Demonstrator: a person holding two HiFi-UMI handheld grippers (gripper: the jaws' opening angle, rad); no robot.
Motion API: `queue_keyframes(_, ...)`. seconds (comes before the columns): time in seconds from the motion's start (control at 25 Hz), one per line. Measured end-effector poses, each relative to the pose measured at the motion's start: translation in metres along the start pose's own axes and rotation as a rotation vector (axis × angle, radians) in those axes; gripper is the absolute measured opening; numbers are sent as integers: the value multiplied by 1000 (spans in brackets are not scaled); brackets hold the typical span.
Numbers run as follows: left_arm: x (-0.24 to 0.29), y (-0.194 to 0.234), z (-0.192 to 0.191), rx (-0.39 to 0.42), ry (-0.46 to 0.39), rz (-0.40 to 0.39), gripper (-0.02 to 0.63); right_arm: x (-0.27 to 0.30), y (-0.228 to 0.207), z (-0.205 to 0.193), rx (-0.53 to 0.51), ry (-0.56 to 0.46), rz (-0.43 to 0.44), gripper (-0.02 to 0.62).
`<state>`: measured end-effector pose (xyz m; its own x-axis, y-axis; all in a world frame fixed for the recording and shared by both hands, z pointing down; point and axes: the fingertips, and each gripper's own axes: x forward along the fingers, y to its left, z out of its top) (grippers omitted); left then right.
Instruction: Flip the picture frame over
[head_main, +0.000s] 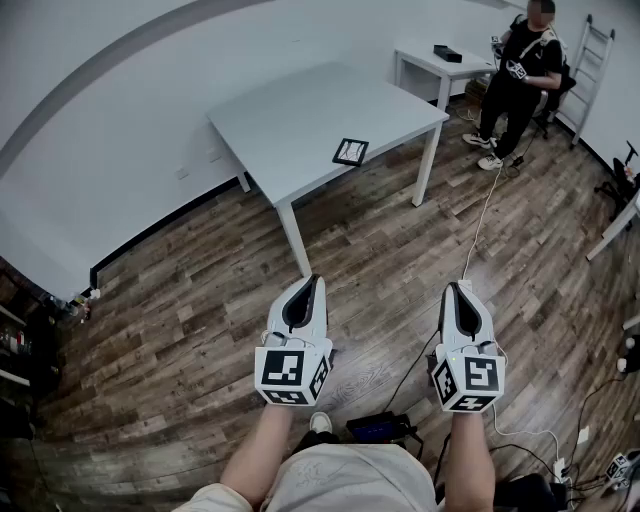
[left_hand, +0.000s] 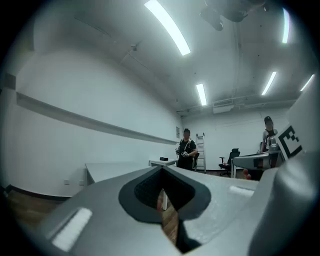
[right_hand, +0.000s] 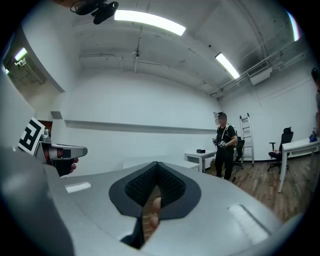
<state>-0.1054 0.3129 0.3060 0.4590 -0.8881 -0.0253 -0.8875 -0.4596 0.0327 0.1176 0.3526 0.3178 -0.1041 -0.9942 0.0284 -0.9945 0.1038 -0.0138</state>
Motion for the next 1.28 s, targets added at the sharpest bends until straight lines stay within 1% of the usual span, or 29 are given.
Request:
queue_keyframes(0.32,5,-7,3,-1,1,-3,2,1,-5,2,2,2,5,23)
queue_keyframes(0.6,12,-24,1,6,7,3,2,-1,-18,1,9,0,22,25)
queue_keyframes(0.92,18,-66,1,5,10,27,1,-11,-45,3,36,-23,84,26)
queue_keyframes(1.16,17,-95,-3,-44,19,65,1,-25,-71,-4,51,-21,126,26)
queue_keyframes(1.28,19,-101,-4,-48,28,77,1,-25,-82,-4,58,-24,131,26)
